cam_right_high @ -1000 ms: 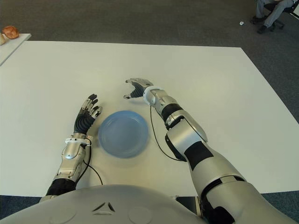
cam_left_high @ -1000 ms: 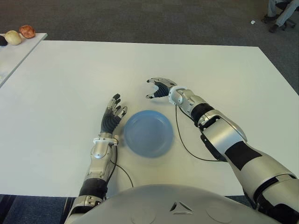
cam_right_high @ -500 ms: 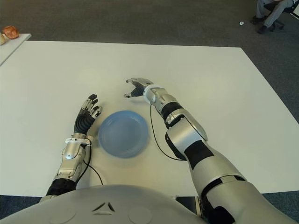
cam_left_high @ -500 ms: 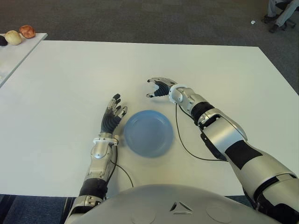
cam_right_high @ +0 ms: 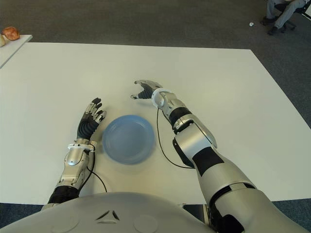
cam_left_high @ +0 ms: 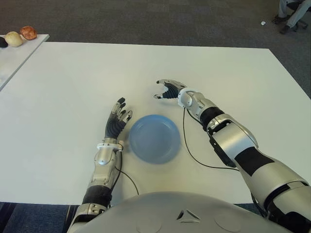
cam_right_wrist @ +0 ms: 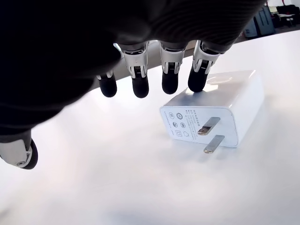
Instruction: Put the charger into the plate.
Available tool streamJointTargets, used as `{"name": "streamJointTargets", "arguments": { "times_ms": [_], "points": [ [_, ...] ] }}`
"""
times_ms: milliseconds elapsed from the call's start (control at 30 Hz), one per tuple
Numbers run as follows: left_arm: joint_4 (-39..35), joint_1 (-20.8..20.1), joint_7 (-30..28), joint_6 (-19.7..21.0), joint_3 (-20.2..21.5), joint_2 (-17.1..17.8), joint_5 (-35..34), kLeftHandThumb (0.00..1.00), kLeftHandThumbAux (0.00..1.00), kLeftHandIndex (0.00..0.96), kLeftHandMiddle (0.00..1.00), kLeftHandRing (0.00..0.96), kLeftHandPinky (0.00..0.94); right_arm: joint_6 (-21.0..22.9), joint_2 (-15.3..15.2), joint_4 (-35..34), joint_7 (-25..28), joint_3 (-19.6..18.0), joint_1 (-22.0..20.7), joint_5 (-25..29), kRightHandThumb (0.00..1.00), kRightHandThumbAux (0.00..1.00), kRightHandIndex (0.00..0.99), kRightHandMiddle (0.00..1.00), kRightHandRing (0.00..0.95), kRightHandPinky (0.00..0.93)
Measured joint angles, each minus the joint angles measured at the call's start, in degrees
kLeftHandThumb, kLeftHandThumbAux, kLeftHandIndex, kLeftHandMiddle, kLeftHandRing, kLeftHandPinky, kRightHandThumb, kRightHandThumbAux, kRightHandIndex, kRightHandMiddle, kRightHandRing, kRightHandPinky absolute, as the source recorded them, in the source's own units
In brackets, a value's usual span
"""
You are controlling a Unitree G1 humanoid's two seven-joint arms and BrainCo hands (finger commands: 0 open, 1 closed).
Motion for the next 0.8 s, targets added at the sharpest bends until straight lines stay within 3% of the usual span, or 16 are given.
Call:
{"name": "streamJointTargets", "arguments": {
  "times_ms": [333,500,633,800],
  "points": [
    [-0.11,0.01,-0.03,0.40,0.01,0.02,-0.21,0.000,0.579,0.000,0.007,0.000,0.010,1.40,-1.31,-1.59,4.73,-9.13,1.40,9.97,0.000,0.395,0.000,0.000,0.000,0.000],
    [-0.11,0.00,-0.04,0.45,0.00,0.06,-0.19,0.000,0.575,0.000,0.009,0.000,0.016,2.03,-2.01,-4.60,6.61,-11.84,3.45,13.52,0.000,0.405,0.000,0.000,0.000,0.000],
    [-0.10,-0.01,-0.07,0.46,0.00,0.11,-0.19,0.000,0.575,0.000,0.011,0.001,0.021,2.09,-2.68,-8.61,7.24,-12.81,6.23,15.05,0.000,0.404,0.000,0.000,0.000,0.000],
    [-0.18,-0.12,-0.17,0.46,0.05,0.20,-0.30,0.000,0.577,0.000,0.011,0.002,0.020,5.97,-4.38,-20.81,10.23,-13.41,12.21,16.12,0.000,0.400,0.000,0.000,0.000,0.000]
  ]
}}
